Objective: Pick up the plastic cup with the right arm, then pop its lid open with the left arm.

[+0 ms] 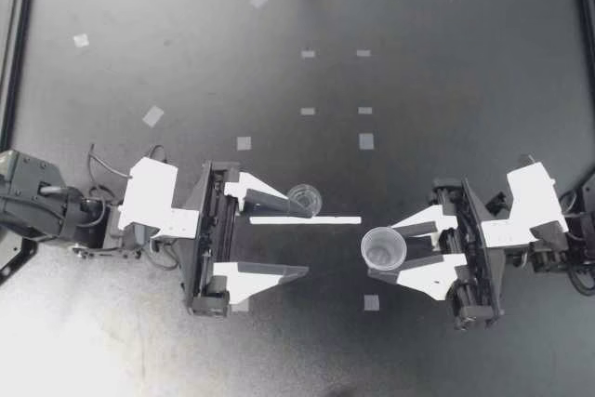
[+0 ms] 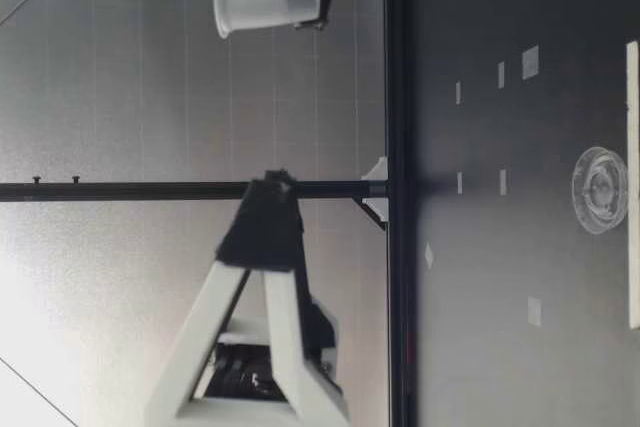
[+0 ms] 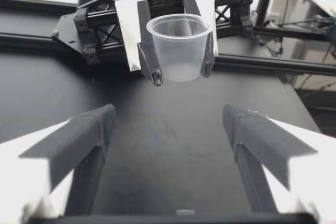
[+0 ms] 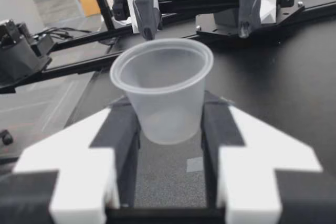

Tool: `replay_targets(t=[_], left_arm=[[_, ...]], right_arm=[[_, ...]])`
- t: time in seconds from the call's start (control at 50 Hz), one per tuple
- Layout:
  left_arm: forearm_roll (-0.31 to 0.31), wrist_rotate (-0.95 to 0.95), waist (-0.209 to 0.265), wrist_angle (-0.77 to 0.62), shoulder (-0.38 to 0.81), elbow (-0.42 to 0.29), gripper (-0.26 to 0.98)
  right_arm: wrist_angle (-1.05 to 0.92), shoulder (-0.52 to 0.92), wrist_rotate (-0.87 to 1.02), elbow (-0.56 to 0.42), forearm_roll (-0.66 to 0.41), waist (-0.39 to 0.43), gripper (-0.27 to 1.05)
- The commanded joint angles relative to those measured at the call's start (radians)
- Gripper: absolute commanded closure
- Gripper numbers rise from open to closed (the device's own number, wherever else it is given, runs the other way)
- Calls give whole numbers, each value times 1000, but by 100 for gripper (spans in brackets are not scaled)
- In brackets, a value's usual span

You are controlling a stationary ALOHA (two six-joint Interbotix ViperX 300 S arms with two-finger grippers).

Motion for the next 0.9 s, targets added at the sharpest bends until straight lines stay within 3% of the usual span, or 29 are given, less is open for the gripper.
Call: replay_targets(t=[0.0,0.88], left_arm=[[2,-3,0,-2,-11,-18,-2],[2,9,0,-2,-9,-20,-2]], right_arm=[[-5,-8,-2,-17,0,5,43],[11,-2,-2,-21,0,5,43]])
